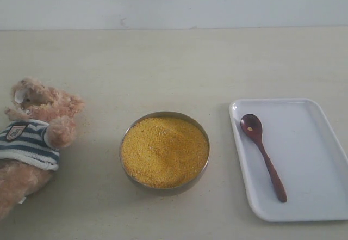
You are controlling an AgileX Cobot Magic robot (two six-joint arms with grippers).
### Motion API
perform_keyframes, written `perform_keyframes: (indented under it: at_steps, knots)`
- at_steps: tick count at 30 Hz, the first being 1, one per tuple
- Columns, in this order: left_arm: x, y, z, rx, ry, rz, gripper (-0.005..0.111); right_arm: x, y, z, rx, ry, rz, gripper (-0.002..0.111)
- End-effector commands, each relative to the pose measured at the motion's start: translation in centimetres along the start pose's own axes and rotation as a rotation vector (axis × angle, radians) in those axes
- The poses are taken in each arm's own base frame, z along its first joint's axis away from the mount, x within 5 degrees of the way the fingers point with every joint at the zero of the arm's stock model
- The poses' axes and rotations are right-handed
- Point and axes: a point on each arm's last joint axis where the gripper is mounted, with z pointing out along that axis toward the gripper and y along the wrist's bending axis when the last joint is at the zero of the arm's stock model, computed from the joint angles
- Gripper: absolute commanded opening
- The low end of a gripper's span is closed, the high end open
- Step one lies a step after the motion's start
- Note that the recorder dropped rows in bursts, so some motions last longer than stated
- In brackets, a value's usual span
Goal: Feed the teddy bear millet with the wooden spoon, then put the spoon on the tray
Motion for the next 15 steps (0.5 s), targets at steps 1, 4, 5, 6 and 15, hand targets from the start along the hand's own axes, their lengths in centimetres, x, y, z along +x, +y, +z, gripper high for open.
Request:
perform_keyframes:
  at_steps: [1,4,5,6,15]
  knots:
    - [0.1,0.0,0.0,-0.001,0.004,-0.008,0.004,-0.1,0.0,0.0,0.002,-0.010,-0.016,0.001]
    - [0.1,0.0,0.0,-0.001,0.004,-0.008,0.004,-0.1,0.0,0.0,0.002,-0.010,-0.016,0.001]
    - [0.1,0.0,0.0,-0.001,0.004,-0.008,0.004,-0.1,0.0,0.0,0.002,-0.010,-0.016,0.001]
    - [0.1,0.0,0.0,-0.001,0.004,-0.008,0.004,-0.1,0.0,0.0,0.002,-0.010,-0.016,0.001]
    - [0.1,0.0,0.0,-0.001,0.004,-0.008,0.004,0.9,-0.7,-0.1,0.091,0.103,-0.267,0.001]
